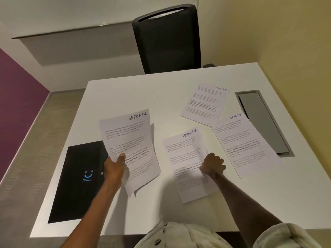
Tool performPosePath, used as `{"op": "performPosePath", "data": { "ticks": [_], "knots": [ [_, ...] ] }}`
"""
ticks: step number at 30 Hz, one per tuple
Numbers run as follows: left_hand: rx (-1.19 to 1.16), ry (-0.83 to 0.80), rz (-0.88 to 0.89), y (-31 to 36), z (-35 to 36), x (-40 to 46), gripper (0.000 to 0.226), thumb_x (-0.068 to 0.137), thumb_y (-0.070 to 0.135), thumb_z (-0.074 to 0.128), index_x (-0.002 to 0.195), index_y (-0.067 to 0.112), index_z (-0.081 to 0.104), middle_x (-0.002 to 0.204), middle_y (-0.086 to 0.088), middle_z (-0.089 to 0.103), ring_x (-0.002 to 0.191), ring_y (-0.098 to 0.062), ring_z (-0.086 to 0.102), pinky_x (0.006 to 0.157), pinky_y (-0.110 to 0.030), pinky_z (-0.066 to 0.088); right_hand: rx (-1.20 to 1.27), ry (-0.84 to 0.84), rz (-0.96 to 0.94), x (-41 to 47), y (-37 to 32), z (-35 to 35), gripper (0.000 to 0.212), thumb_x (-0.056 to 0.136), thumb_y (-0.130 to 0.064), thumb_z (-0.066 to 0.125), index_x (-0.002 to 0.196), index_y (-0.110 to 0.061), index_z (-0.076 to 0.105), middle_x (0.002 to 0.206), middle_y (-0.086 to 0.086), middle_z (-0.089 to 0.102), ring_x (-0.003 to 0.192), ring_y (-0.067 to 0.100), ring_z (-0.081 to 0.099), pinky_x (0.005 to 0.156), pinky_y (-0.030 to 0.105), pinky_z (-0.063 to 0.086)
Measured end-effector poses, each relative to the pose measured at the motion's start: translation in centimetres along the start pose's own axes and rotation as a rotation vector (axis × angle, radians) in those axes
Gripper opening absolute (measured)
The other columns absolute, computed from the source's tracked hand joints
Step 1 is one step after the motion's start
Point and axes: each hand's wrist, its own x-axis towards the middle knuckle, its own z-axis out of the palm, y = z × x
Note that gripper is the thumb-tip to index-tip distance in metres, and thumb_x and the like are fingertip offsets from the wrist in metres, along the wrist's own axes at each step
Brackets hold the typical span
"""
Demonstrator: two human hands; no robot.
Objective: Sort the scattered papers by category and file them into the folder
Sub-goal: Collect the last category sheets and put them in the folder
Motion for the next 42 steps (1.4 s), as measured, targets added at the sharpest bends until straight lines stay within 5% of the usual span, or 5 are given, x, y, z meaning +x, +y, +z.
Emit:
{"op": "performPosePath", "data": {
  "ticks": [10, 16, 27, 33, 42],
  "knots": [
    [0.011, -0.050, 0.048, 3.4, -0.1, 2.5, 0.026, 0.101, 0.013, 0.055, 0.126, 0.008, 0.058, 0.106, -0.001, 0.063, 0.092, -0.018, 0.060, 0.082, -0.031, 0.047, 0.611, 0.329, -0.288, -3.9, -0.4, -5.6, 0.017, 0.084, -0.012, 0.068, 0.079, -0.007, 0.053, 0.075, 0.003, 0.061, 0.070, 0.025, 0.057, 0.054, 0.023, 0.038],
    [0.007, -0.169, -0.014, 4.7, 1.8, 3.8, 0.020, 0.100, 0.013, 0.057, 0.119, 0.010, 0.061, 0.113, -0.009, 0.068, 0.093, -0.026, 0.065, 0.089, -0.040, 0.053, 1.166, 0.095, -0.353, -3.7, -2.1, -11.7, 0.016, 0.080, -0.013, 0.076, 0.093, -0.014, 0.069, 0.093, 0.001, 0.074, 0.092, 0.022, 0.070, 0.086, 0.039, 0.056],
    [-0.063, -0.650, -0.189, 5.1, 5.9, -0.6, 0.035, 0.091, 0.012, 0.069, 0.125, 0.003, 0.066, 0.116, -0.020, 0.071, 0.107, -0.039, 0.067, 0.100, -0.059, 0.048, 0.934, -0.182, -0.332, -4.5, -2.8, -12.8, 0.049, 0.072, -0.037, 0.082, 0.112, -0.016, 0.064, 0.108, -0.002, 0.071, 0.095, 0.012, 0.067, 0.087, 0.033, 0.054],
    [-0.279, -0.639, -0.276, 5.1, 8.0, -1.9, 0.067, 0.087, 0.070, 0.051, 0.128, 0.019, 0.064, 0.125, -0.013, 0.068, 0.116, -0.036, 0.064, 0.105, -0.059, 0.044, 1.193, -0.311, -0.379, -5.3, -2.1, -13.7, 0.037, 0.082, -0.001, 0.072, 0.118, -0.007, 0.064, 0.110, 0.005, 0.072, 0.092, 0.014, 0.071, 0.078, 0.024, 0.057],
    [-0.086, -0.452, 0.302, 7.9, 11.0, -5.1, 0.033, 0.083, 0.027, 0.080, 0.114, 0.018, 0.071, 0.103, 0.004, 0.077, 0.096, -0.016, 0.073, 0.083, -0.033, 0.059, 1.130, 0.124, -0.507, -6.7, -3.4, -14.3, 0.039, 0.084, -0.015, 0.073, 0.121, -0.014, 0.062, 0.108, -0.003, 0.069, 0.095, 0.014, 0.065, 0.075, 0.021, 0.051]
  ]
}}
